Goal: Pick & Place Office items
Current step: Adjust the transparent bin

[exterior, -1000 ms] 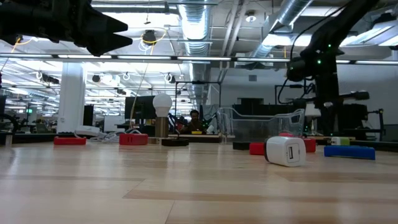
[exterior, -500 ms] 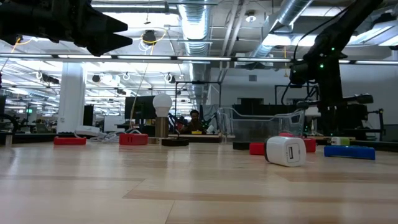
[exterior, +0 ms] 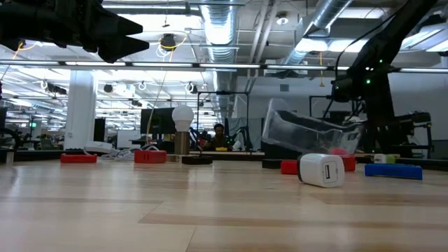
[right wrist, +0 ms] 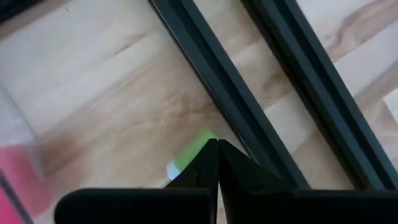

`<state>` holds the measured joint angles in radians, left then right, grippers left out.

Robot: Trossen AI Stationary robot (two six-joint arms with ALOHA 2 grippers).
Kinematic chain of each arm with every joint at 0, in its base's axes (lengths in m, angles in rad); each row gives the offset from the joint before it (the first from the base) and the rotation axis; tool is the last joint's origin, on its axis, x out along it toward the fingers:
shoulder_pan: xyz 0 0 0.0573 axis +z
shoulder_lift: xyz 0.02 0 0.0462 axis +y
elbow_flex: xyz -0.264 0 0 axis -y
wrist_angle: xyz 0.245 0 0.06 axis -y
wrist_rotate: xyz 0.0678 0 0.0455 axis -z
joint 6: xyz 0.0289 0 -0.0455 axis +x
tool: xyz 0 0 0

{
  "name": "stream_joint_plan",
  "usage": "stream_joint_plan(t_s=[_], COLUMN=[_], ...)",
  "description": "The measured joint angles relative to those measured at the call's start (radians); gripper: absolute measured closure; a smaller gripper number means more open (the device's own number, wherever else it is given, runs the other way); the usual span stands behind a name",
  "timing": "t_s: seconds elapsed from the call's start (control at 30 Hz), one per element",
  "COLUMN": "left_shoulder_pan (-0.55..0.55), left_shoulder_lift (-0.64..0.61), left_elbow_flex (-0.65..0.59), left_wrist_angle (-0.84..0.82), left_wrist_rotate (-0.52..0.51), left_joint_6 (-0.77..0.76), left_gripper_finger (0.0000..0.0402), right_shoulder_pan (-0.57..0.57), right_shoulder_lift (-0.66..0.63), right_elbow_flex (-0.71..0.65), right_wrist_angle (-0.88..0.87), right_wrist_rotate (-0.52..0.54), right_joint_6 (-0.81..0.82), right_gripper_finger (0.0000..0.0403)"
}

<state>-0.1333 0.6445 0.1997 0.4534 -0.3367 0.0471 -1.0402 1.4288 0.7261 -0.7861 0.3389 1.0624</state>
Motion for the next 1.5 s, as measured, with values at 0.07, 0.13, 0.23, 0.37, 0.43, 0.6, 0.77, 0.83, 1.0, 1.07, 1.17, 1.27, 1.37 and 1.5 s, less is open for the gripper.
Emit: stream_joint_plan(t_s=[0.07, 0.13, 0.23, 0.37, 0.43, 0.6, 0.77, 0.83, 1.0, 1.07, 1.17, 1.27, 1.37, 1.5], left_shoulder_pan=[0.000, 0.000, 0.000, 0.000, 0.000, 0.000, 0.000, 0.000, 0.000, 0.000, 0.000, 0.000, 0.000, 0.000], left_shoulder_lift=[0.000, 0.000, 0.000, 0.000, 0.000, 0.000, 0.000, 0.000, 0.000, 0.000, 0.000, 0.000, 0.000, 0.000], left_elbow_flex=[0.000, 0.000, 0.000, 0.000, 0.000, 0.000, 0.000, 0.000, 0.000, 0.000, 0.000, 0.000, 0.000, 0.000], left_wrist_angle=[0.000, 0.000, 0.000, 0.000, 0.000, 0.000, 0.000, 0.000, 0.000, 0.000, 0.000, 0.000, 0.000, 0.000], left_wrist_rotate=[0.000, 0.000, 0.000, -0.001, -0.001, -0.003, -0.003, -0.003, -0.003, -0.003, -0.002, -0.002, -0.001, 0.000], left_joint_6=[0.000, 0.000, 0.000, 0.000, 0.000, 0.000, 0.000, 0.000, 0.000, 0.000, 0.000, 0.000, -0.001, -0.002], left_gripper_finger=[0.0092, 0.0092, 0.0092, 0.0092, 0.0092, 0.0092, 0.0092, 0.0092, 0.0092, 0.0092, 0.0092, 0.0092, 0.0092, 0.0092], right_shoulder_pan=[0.006, 0.007, 0.021, 0.046, 0.068, 0.119, 0.177, 0.188, 0.197, 0.197, 0.198, 0.207, 0.210, 0.211], right_shoulder_lift=[0.000, -0.001, -0.001, -0.002, -0.002, -0.003, -0.002, -0.002, -0.005, -0.005, -0.005, -0.005, -0.016, -0.067], right_elbow_flex=[-0.001, 0.000, 0.000, 0.000, 0.001, 0.002, 0.001, 0.001, 0.001, 0.001, 0.001, 0.000, -0.003, -0.004], right_wrist_angle=[0.001, 0.005, 0.005, 0.000, -0.009, -0.049, -0.054, -0.053, -0.058, -0.080, -0.111, -0.142, -0.176, -0.214], right_wrist_rotate=[-0.005, -0.019, -0.024, -0.037, -0.042, -0.057, -0.065, -0.069, -0.070, -0.074, -0.077, -0.065, -0.057, -0.034], right_joint_6=[0.003, 0.003, 0.004, 0.011, 0.017, 0.037, 0.046, 0.046, 0.036, 0.029, 0.013, 0.010, 0.002, 0.001], right_gripper_finger=[0.0403, 0.0403, 0.0403, 0.0403, 0.0403, 0.0403, 0.0403, 0.0403, 0.0403, 0.0403, 0.0403, 0.0403, 0.0403, 0.0403])
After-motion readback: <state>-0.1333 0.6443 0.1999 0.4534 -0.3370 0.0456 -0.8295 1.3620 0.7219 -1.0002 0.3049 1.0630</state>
